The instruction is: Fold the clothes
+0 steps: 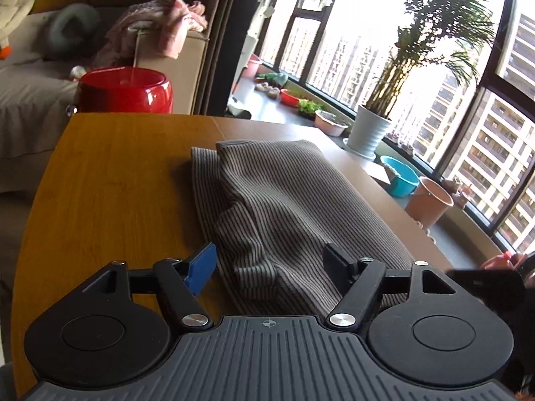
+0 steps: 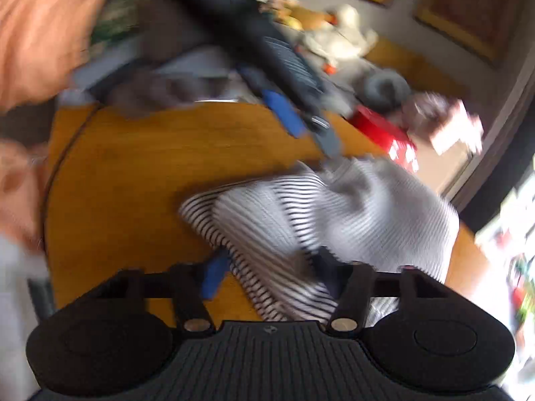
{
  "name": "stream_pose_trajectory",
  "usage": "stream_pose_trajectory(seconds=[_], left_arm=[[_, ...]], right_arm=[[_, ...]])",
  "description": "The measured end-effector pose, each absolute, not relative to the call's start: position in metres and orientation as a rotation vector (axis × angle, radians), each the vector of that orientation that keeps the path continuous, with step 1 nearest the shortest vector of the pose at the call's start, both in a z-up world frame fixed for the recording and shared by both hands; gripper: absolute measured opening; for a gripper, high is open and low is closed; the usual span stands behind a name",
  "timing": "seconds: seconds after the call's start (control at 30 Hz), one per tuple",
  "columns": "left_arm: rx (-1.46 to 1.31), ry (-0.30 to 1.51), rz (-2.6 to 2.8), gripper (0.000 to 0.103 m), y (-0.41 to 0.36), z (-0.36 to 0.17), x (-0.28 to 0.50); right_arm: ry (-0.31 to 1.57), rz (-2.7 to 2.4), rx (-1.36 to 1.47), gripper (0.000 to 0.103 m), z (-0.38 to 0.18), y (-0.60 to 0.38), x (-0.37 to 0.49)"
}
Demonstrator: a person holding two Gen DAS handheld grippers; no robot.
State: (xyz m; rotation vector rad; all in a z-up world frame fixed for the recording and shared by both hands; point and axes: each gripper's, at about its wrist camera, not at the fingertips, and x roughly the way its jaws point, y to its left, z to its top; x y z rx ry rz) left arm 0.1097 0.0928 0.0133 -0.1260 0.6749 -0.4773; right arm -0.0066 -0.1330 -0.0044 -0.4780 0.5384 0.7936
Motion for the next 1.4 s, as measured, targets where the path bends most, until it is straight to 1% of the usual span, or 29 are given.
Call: stream_pose_trajectory(seconds=[0.07, 0.1, 0.2, 0.37, 0.43, 0.53, 0.57, 0.6, 0.63, 0.67, 0.7, 0.73, 0.77, 0.8, 0.93, 1.0, 1.03, 1.1, 1.13, 1.17, 1.23, 1.4], left_arm=[[-0.072, 0.654, -0.524, 0.088, 0.093, 0.019, 0.095], [-0.045, 0.644, -0.547, 0.091, 0.094, 0.022, 0.088], [0.058, 0.620, -0.626, 0.095, 0.085, 0.025, 0.068], [0.314, 0.572, -0.697, 0.095, 0.048, 0.008, 0.039], [0.423, 0.537, -0.705, 0.095, 0.032, -0.007, 0.034], [0.593, 0.407, -0.687, 0.095, 0.005, -0.023, 0.029], [0.632, 0.376, -0.696, 0.094, 0.000, -0.027, 0.029], [0.669, 0.345, -0.706, 0.087, -0.006, -0.032, 0.029], [0.675, 0.346, -0.728, 0.079, -0.009, -0.034, 0.029], [0.680, 0.348, -0.751, 0.064, -0.012, -0.036, 0.030], [0.662, 0.361, -0.763, 0.061, -0.011, -0.037, 0.032], [0.644, 0.374, -0.773, 0.059, -0.010, -0.038, 0.034], [0.560, 0.419, -0.790, 0.053, -0.004, -0.036, 0.042], [0.472, 0.465, -0.806, 0.052, 0.003, -0.034, 0.050], [0.112, 0.626, -0.855, 0.051, 0.034, -0.026, 0.087], [-0.012, 0.687, -0.859, 0.051, 0.043, -0.027, 0.101], [-0.058, 0.710, -0.855, 0.051, 0.047, -0.028, 0.106], [-0.147, 0.755, -0.845, 0.051, 0.055, -0.030, 0.115], [-0.177, 0.769, -0.836, 0.051, 0.058, -0.032, 0.118], [-0.182, 0.774, -0.816, 0.051, 0.060, -0.032, 0.120], [-0.178, 0.775, -0.783, 0.051, 0.062, -0.031, 0.122], [-0.121, 0.760, -0.750, 0.052, 0.056, -0.023, 0.115]], right_arm=[[0.657, 0.799, -0.238, 0.041, 0.007, -0.149, 0.024], [0.701, 0.803, -0.143, 0.040, 0.010, -0.158, 0.035], [0.773, 0.814, 0.019, 0.038, 0.010, -0.174, 0.052], [0.797, 0.816, 0.077, 0.038, 0.010, -0.179, 0.056], [0.812, 0.822, 0.105, 0.038, 0.007, -0.186, 0.060], [0.820, 0.831, 0.121, 0.038, 0.007, -0.189, 0.064], [0.814, 0.830, 0.104, 0.038, 0.009, -0.189, 0.063], [0.796, 0.822, 0.064, 0.039, 0.013, -0.188, 0.060], [0.772, 0.813, 0.019, 0.039, 0.017, -0.188, 0.055], [0.724, 0.799, -0.046, 0.042, 0.025, -0.191, 0.046], [0.664, 0.785, -0.122, 0.044, 0.032, -0.195, 0.034], [0.605, 0.763, -0.204, 0.055, 0.037, -0.198, 0.022], [0.545, 0.738, -0.288, 0.066, 0.042, -0.199, 0.011], [0.498, 0.712, -0.369, 0.068, 0.043, -0.199, 0.001], [0.457, 0.665, -0.529, 0.072, 0.026, -0.191, -0.016], [0.427, 0.638, -0.618, 0.074, 0.017, -0.185, -0.023], [0.382, 0.615, -0.692, 0.075, 0.009, -0.176, -0.024], [0.304, 0.572, -0.821, 0.075, -0.010, -0.161, -0.022], [0.287, 0.560, -0.855, 0.070, -0.016, -0.157, -0.018], [0.292, 0.561, -0.853, 0.057, -0.019, -0.154, -0.013], [0.342, 0.588, -0.789, 0.049, -0.016, -0.153, -0.004], [0.366, 0.585, -0.758, 0.045, -0.012, -0.150, -0.005]])
